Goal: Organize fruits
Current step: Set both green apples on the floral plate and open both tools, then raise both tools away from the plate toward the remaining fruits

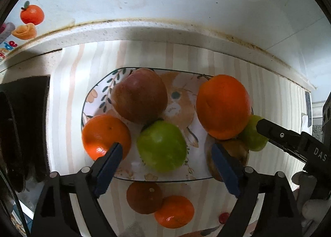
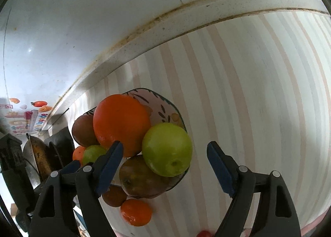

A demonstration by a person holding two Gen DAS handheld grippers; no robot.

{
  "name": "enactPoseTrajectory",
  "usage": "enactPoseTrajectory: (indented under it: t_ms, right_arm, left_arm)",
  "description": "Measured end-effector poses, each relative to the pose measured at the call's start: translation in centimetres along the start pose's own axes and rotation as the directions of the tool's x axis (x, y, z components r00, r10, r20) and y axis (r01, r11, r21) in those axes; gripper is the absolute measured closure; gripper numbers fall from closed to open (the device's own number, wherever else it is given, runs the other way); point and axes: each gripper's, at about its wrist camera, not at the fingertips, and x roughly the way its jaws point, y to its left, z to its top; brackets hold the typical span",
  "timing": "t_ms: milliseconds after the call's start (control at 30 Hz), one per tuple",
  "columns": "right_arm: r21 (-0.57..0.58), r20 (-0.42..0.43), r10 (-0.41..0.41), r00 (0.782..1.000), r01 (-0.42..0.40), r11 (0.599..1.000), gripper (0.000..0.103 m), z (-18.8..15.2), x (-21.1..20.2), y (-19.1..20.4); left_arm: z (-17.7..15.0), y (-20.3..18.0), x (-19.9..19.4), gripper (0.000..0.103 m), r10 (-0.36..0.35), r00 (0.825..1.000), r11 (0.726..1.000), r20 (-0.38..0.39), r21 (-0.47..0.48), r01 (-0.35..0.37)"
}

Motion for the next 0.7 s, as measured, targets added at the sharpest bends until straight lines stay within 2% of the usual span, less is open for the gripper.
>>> enactPoseTrajectory:
  t_ms: [33, 133, 333, 567, 700]
  right_arm:
    - [-0.007, 0.005, -0.009, 1.0, 0.009, 1.0, 0.018, 0.0, -0.2, 0.1]
    - [-0.04, 0.029, -0.06, 0.998, 0.061, 0.997, 0.008, -0.4, -1.2, 0.5]
    - [-0.163, 0.113, -0.18, 0.977, 0.196, 0.967, 0.006, -3.1, -3.8, 3.1]
    - [-0.237, 0.182, -0.21, 0.961, 0.25, 0.939, 0.006, -8.0, -6.3, 5.3]
    - [-0.266, 0.216, -0.222, 0.951, 0.276, 0.924, 0.006, -10.6, -7.6, 6.3]
  left_arm:
    - [0.0, 0.2, -0.5, 0.015, 0.002, 1.0, 1.0, 0.003, -0.001, -0.002]
    - [-0.3, 0.6, -1.7, 0.015, 0.021, 0.999, 1.0, 0.027, 0.007, -0.021]
    - [-2.0, 1.9, -4.4, 0.015, 0.085, 0.992, 0.996, 0.096, 0.006, -0.086]
    - [-5.2, 2.4, -6.9, 0.015, 0.123, 0.979, 0.992, 0.164, 0.002, -0.125]
    - [-8.2, 2.9, -9.0, 0.015, 0.131, 0.97, 0.991, 0.203, 0.006, -0.135]
